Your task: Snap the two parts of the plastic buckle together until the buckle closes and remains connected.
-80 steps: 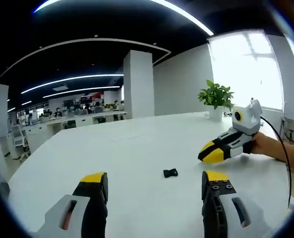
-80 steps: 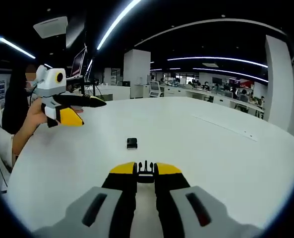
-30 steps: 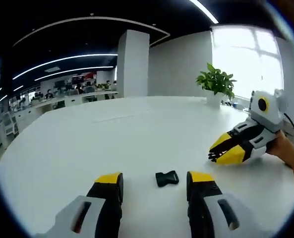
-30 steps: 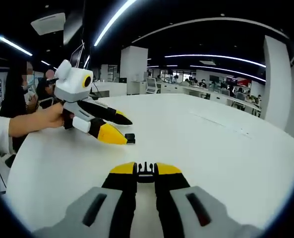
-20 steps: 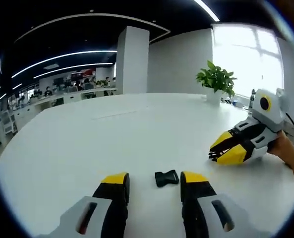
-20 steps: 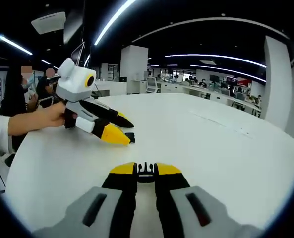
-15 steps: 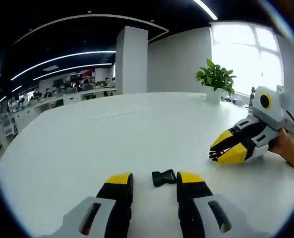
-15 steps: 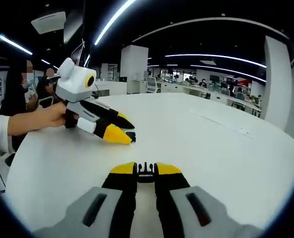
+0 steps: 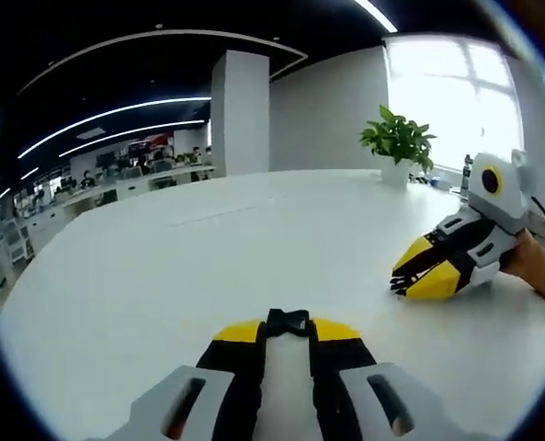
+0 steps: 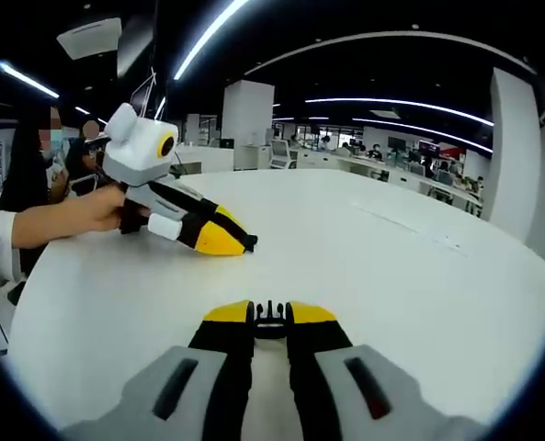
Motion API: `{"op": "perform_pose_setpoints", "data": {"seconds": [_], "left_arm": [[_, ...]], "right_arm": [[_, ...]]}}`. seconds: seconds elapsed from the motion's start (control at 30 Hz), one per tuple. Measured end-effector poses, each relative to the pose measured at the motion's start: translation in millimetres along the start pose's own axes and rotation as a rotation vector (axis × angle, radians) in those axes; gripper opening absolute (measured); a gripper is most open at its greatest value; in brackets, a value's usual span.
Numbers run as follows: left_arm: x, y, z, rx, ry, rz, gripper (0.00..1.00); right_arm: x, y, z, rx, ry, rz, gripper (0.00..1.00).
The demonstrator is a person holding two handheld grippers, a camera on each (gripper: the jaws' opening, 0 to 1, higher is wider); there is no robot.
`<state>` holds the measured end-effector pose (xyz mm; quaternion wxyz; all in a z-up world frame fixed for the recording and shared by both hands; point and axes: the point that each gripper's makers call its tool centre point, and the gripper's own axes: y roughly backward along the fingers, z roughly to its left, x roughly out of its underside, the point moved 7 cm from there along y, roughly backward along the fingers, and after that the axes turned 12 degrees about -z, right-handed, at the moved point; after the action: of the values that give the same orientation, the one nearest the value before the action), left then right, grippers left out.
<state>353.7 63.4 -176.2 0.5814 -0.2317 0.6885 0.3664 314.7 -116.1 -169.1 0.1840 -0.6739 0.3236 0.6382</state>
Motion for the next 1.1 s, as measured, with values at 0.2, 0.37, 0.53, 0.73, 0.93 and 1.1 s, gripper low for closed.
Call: {"op": "perform_pose_setpoints", "data": {"seconds": [0.2, 0.37, 0.53, 0.73, 0.93, 1.1], "left_arm": [[0.1, 0, -0.2, 0.022, -0.017, 0.002, 0.18], [-1.3, 3, -0.9, 0.064, -0.052, -0.005, 0.17], [-3.1, 5, 1.6, 0.100, -0.068, -0.022, 0.17], [-2.8, 9, -4.2, 0.214, -0.156, -0.012, 0.17], [-5.0, 16, -12.3, 0.325, -0.163, 0.001, 0.17], [-2.2, 24, -21.2, 0.424, -0.172, 0.028, 0.17]], "right_arm": [[0.1, 1, 2, 0.002, 0.002, -0.001, 0.13], [0.1, 2, 2, 0.001, 0.008, 0.002, 0.13], [0.3, 1, 0, 0.001, 0.011, 0.005, 0.13], [0.0, 1, 3, -0.018, 0.024, 0.006, 0.13], [-0.9, -2, 10, -0.063, 0.036, 0.005, 0.13], [0.4, -3, 16, -0.107, 0.036, 0.014, 0.13]]}}
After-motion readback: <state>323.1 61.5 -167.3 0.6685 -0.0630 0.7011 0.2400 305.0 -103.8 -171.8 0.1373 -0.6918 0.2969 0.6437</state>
